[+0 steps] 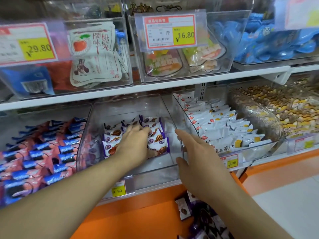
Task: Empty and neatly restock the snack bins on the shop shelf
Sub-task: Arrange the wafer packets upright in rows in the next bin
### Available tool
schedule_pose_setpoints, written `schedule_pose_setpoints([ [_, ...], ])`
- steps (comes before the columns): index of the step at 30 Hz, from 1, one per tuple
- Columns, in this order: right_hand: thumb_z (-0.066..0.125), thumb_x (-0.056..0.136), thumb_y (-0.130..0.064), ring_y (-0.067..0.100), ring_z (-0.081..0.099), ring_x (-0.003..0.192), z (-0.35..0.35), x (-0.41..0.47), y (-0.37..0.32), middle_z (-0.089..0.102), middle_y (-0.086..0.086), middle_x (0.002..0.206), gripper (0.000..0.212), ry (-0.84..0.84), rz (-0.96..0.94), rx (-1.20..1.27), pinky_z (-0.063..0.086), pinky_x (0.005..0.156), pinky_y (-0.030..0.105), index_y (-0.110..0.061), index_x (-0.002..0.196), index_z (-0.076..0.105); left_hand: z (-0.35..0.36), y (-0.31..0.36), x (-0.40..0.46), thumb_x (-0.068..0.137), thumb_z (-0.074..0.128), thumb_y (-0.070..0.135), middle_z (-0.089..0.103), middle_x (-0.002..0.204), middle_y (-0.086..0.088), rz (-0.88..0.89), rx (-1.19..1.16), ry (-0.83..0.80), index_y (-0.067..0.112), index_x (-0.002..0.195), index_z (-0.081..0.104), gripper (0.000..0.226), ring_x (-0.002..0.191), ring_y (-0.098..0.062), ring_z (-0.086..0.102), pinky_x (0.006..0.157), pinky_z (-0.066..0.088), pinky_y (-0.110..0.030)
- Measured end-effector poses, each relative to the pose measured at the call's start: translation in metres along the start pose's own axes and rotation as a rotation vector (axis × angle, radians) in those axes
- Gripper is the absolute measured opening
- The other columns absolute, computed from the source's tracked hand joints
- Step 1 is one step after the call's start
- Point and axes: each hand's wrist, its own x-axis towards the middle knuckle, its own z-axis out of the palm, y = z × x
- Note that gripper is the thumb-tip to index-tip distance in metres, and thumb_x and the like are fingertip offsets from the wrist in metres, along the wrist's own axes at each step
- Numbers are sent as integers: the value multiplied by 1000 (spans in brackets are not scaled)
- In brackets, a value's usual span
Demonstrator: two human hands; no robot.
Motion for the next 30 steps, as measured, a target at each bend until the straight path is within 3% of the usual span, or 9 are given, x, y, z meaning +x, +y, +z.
schedule_pose_setpoints([
  [4, 63, 101, -19, 9, 48, 133, 2, 1, 1, 47, -12, 150, 73, 14, -4, 6, 36, 96, 17, -38, 160, 25, 5, 3, 9, 84, 80, 51, 55, 145, -1, -4, 63, -43, 29, 144, 57, 68, 142, -28, 35, 111, 29, -42],
  [7, 63, 101, -19, 4, 47, 123, 2, 3, 4, 49, -14, 146, 69, 29, -11, 26, 36, 87, 13, -40, 158, 30, 6, 1, 14, 80, 86, 41, 59, 143, 4, 3, -57, -27, 33, 140, 62, 65, 139, -27, 40, 111, 31, -41],
  [9, 64, 101, -19, -1, 43, 113, 3, 4, 5, 50, -19, 136, 68, 33, -16, 33, 36, 76, 9, -43, 155, 32, 6, -3, 18, 77, 89, 35, 61, 139, 7, 34, -97, -9, 35, 137, 64, 65, 133, -27, 45, 112, 35, -42],
  [12, 65, 99, -15, -3, 42, 102, 4, 4, 5, 42, -27, 113, 65, 47, -20, 37, 36, 65, 5, -45, 150, 37, 8, -5, 23, 77, 90, 38, 57, 147, 9, 40, -96, -2, 36, 139, 62, 68, 142, -30, 41, 118, 32, -50],
  [21, 66, 97, -6, 2, 54, 99, 4, 4, 10, 52, -20, 112, 69, 45, 17, 68, 39, 69, 5, -43, 150, 42, 10, -11, 16, 73, 88, 54, 59, 138, 11, 43, -145, 0, 35, 136, 62, 71, 136, -23, 41, 110, 32, -42],
  [30, 66, 95, -6, 3, 55, 97, 5, 5, 11, 57, -18, 118, 68, 62, 10, 79, 42, 73, 10, -42, 148, 44, 4, -13, 7, 72, 88, 55, 52, 150, 11, 45, -162, -30, 41, 142, 55, 79, 143, -21, 31, 109, 25, -38],
])
